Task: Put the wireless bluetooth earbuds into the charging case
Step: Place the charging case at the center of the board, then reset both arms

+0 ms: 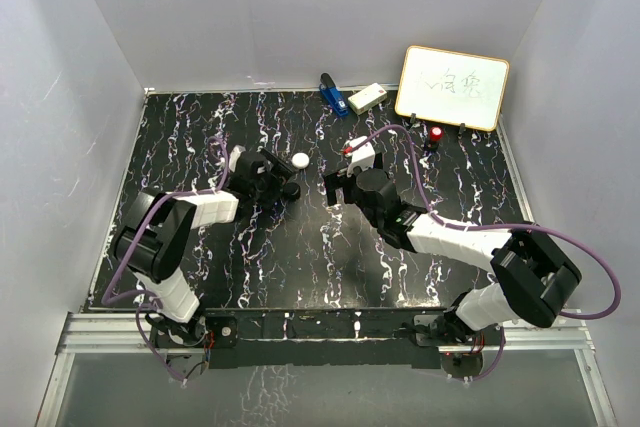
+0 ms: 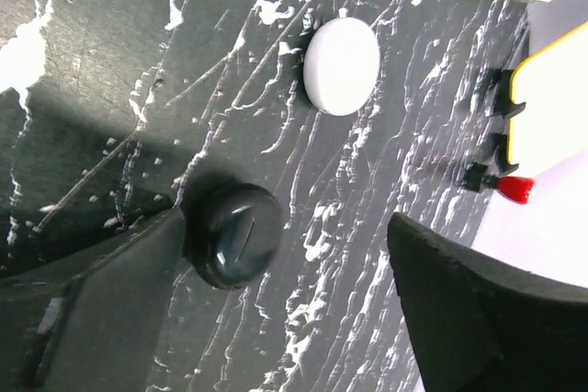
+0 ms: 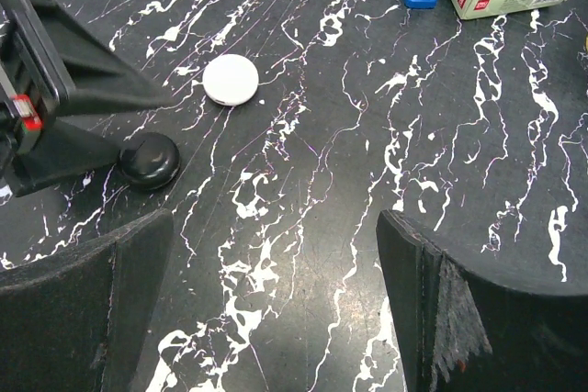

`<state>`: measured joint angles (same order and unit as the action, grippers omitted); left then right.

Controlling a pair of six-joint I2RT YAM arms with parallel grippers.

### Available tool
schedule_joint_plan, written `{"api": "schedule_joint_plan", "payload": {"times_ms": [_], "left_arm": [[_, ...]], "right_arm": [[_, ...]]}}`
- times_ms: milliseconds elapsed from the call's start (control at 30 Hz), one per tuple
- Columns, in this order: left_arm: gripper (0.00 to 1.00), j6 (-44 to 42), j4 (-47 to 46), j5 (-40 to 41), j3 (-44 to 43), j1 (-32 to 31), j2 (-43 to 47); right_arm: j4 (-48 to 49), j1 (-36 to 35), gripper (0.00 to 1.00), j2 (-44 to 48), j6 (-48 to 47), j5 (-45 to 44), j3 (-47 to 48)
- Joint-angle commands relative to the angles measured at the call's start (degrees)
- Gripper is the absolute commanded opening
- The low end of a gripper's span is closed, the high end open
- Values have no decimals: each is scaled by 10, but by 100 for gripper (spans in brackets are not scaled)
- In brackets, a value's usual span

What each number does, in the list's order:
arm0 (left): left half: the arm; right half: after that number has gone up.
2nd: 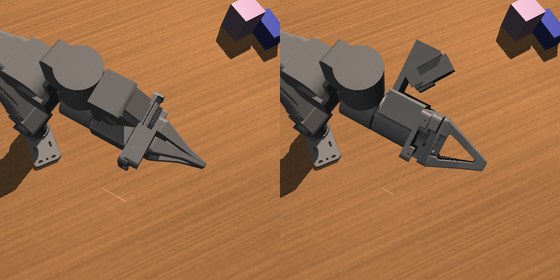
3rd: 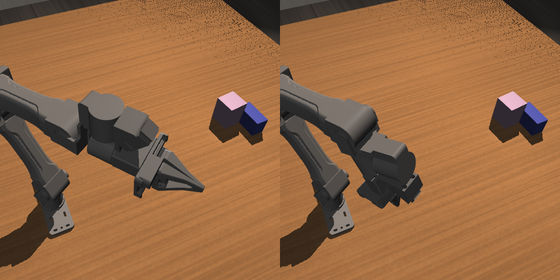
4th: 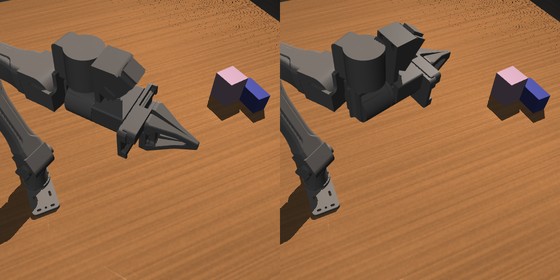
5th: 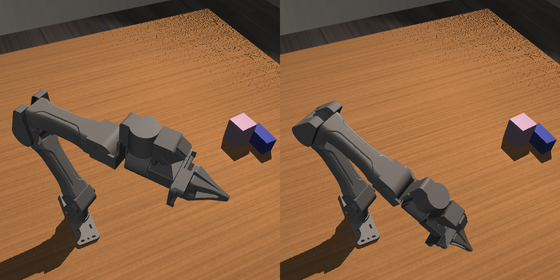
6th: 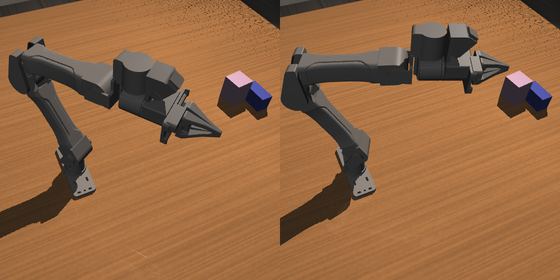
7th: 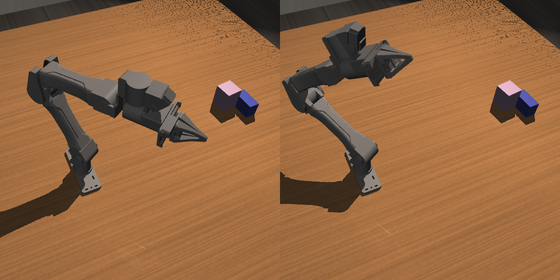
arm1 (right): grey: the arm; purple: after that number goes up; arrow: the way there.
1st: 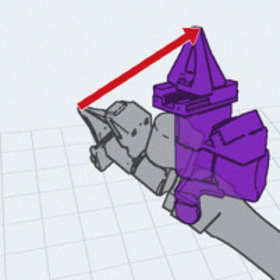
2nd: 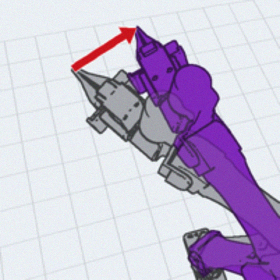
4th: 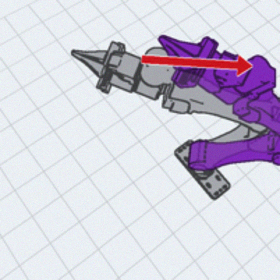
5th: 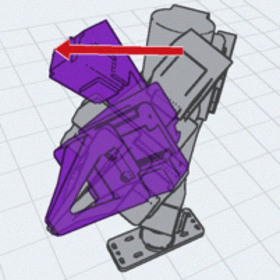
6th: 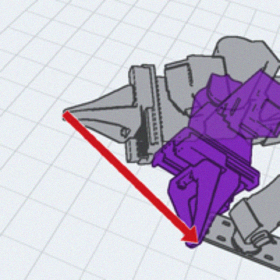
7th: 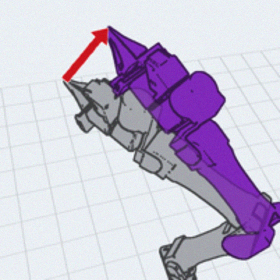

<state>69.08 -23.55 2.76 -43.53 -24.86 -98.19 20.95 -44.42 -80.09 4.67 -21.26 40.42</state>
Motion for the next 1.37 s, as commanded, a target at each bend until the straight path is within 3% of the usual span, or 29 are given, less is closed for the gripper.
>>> {"api": "schedule_joint_plan", "payload": {"times_ms": [0, 133, 267, 567, 800, 1000, 1333], "left_arm": [[98, -29, 80, 39, -8, 2, 42], [99, -51, 129, 58, 1, 36, 91], [99, -74, 154, 43, 32, 110, 133], [99, -134, 173, -14, 46, 251, 145], [99, -173, 242, 7, -13, 296, 135], [99, -165, 240, -6, -5, 328, 139], [99, -149, 234, -18, 7, 352, 158]], "right_arm": [[17, 5, 91, 2, 11, 4, 2], [17, 7, 92, 0, 18, 12, -1], [15, 14, 98, -6, 30, 23, 0], [-12, 45, 98, -9, 102, 43, 13], [-61, 149, 98, 2, 187, 93, 9], [-114, 199, 99, 23, 237, 18, 1], [-120, 246, 98, 59, 282, 12, -40]]}}
